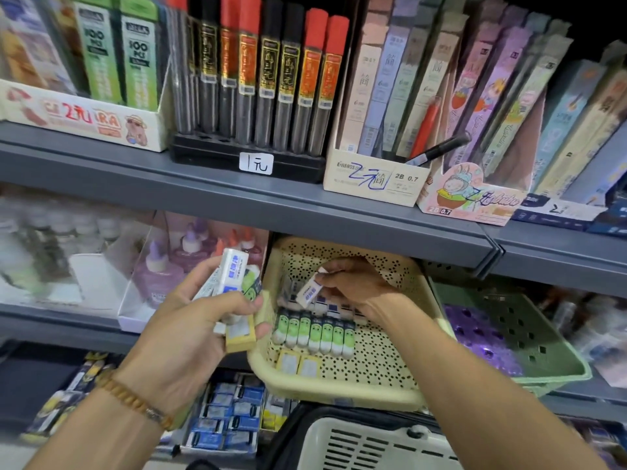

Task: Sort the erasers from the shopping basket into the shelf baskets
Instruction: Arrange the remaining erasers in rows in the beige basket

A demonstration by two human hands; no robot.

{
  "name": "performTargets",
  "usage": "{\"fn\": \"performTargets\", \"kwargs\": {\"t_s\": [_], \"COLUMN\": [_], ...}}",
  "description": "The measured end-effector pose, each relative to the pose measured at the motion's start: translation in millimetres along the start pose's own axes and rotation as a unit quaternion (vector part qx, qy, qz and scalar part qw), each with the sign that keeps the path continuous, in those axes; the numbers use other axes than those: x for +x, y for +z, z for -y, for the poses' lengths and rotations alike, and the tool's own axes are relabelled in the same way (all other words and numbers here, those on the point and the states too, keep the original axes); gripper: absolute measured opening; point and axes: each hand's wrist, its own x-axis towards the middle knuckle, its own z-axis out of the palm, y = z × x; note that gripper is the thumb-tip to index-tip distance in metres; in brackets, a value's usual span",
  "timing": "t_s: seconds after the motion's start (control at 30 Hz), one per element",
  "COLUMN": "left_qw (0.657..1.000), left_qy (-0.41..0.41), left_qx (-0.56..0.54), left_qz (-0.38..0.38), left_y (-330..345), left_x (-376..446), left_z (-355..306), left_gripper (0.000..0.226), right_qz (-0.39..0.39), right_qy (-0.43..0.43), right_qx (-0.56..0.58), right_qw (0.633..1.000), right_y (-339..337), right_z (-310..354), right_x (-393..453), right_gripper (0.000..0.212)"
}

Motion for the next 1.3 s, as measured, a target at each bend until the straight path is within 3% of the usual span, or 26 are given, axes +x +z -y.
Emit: {"fn": "performTargets", "kwargs": {"t_s": [0.2,0.33,0.53,0.73,0.83,1.0,1.1,1.3], "left_qw": [1.0,1.0,1.0,0.999,0.999,0.995,0.991,0.986], "left_qy": [0.001,-0.005,-0.01,-0.03,-0.042,-0.074,-0.09,-0.118], "left_qx": [0.001,-0.007,-0.007,-0.01,-0.025,-0.041,-0.028,-0.015], "left_qz": [0.004,0.001,0.001,0.009,0.01,0.05,0.098,0.118], "left_y": [-1,-5,-4,-1,4,8,9,15], "left_x": [4,6,6,6,5,2,0,-3], "left_z": [-1,0,-1,-2,1,3,3,9], "left_gripper": [0.05,0.053,0.053,0.058,0.054,0.064,0.057,0.06], "right_qz": [0.015,-0.009,-0.029,-0.008,0.004,0.107,0.168,0.153], "right_qy": [0.004,0.017,0.026,-0.041,-0.074,-0.131,-0.158,-0.13], "right_qx": [-0.037,0.006,-0.08,-0.151,-0.081,0.096,0.087,0.131], "right_qw": [0.999,1.0,0.996,0.988,0.994,0.981,0.969,0.971], "right_y": [20,13,0,3,10,19,20,19], "right_z": [-1,2,-8,-2,5,21,26,24], "right_x": [29,30,28,12,-14,-69,-89,-98], "right_gripper": [0.012,0.01,0.012,0.017,0.011,0.015,0.015,0.007]}}
